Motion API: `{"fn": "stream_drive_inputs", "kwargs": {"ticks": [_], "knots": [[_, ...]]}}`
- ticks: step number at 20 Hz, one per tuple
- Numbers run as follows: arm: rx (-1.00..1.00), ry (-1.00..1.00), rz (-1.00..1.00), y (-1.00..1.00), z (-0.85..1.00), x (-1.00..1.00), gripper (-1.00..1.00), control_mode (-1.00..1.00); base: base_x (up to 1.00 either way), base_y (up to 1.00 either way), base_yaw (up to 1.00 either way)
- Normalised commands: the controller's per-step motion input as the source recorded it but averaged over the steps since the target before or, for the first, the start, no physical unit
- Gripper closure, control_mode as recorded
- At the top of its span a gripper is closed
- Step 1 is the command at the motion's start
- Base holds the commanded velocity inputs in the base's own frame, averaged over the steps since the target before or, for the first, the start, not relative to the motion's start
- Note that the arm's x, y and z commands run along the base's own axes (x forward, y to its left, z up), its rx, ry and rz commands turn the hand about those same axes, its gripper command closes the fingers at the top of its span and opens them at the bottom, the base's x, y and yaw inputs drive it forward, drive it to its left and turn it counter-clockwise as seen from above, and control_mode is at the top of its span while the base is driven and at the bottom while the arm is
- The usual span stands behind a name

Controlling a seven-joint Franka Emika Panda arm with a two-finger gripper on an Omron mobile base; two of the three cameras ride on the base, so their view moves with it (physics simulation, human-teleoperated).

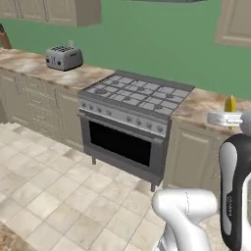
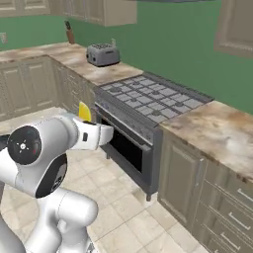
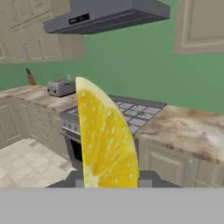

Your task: Take the lemon wedge from the fridge and place it on the plate with fish on the dining counter.

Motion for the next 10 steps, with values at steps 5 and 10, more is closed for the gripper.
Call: {"fn": "stream_drive_inputs", "kwargs": {"ticks": [5,10], "knots": [[0.0,0.0,0.0,0.0,0.0,0.0,1.0,1.0,-0.07,0.0,0.94],[0.0,0.0,0.0,0.0,0.0,0.0,1.0,1.0,-0.04,0.0,0.95]]}}
